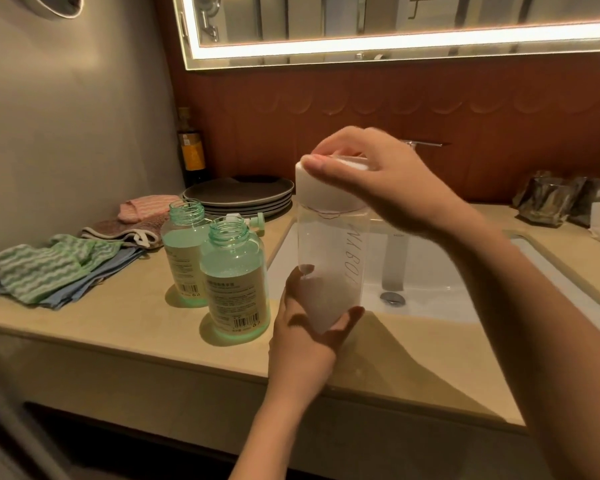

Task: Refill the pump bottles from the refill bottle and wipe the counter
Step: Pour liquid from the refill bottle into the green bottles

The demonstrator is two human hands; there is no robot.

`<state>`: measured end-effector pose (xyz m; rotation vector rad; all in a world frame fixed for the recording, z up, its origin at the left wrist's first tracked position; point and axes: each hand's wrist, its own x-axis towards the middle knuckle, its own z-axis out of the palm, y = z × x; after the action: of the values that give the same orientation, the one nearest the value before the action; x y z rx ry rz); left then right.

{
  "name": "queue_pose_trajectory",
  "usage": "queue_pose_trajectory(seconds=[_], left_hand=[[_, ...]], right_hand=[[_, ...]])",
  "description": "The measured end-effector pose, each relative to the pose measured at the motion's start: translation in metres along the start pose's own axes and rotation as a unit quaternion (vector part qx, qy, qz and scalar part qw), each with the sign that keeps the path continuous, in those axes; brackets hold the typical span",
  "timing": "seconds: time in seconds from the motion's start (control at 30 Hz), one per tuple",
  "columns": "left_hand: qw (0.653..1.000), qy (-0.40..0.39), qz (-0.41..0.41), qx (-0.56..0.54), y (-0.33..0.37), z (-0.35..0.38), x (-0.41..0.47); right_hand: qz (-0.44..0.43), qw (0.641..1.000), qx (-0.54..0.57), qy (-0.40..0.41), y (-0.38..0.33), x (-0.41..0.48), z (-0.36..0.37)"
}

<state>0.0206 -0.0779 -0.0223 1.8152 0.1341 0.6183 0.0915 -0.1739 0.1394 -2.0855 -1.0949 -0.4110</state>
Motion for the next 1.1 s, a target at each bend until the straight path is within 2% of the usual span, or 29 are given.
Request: queue_pose_trajectory(seconds=[0.07, 0.13, 0.2, 0.3, 0.4, 0.5, 0.6, 0.67, 0.9, 1.1], left_hand=[[1.0, -0.004, 0.005, 0.003, 0.001, 0.0, 0.001], [1.0, -0.011, 0.01, 0.013, 0.001, -0.001, 0.001], [1.0, -0.013, 0.005, 0.004, 0.0, -0.001, 0.001], [1.0, -0.011, -0.004, -0.015, 0.0, -0.001, 0.0], [0.999, -0.021, -0.014, -0.026, -0.001, -0.002, 0.0], [0.999, -0.024, -0.003, -0.03, 0.0, -0.003, 0.002], [0.999, -0.034, 0.007, -0.025, 0.001, -0.005, 0.004], [0.999, -0.039, 0.01, -0.02, 0.001, -0.006, 0.004], [1.0, -0.011, 0.008, -0.023, -0.002, -0.003, 0.002], [0.999, -0.029, 0.005, -0.031, 0.001, -0.006, 0.005]], right_hand=[[0.001, 0.984, 0.13, -0.126, 0.006, 0.0, -0.01], [-0.001, 0.97, 0.188, -0.151, 0.015, 0.001, -0.014], [-0.003, 0.974, 0.195, -0.114, 0.016, 0.002, -0.011], [0.01, 0.99, 0.134, -0.047, 0.009, 0.003, 0.0], [0.015, 0.996, 0.088, -0.016, 0.007, 0.002, 0.005], [0.011, 0.996, 0.076, -0.053, 0.008, 0.002, -0.001], [-0.002, 0.974, 0.181, -0.139, 0.016, 0.005, -0.007], [0.0, 0.961, 0.232, -0.152, 0.024, 0.007, -0.009], [-0.034, 0.967, 0.236, -0.087, 0.026, 0.008, -0.004], [-0.008, 0.976, 0.215, -0.035, 0.021, 0.0, 0.007]])
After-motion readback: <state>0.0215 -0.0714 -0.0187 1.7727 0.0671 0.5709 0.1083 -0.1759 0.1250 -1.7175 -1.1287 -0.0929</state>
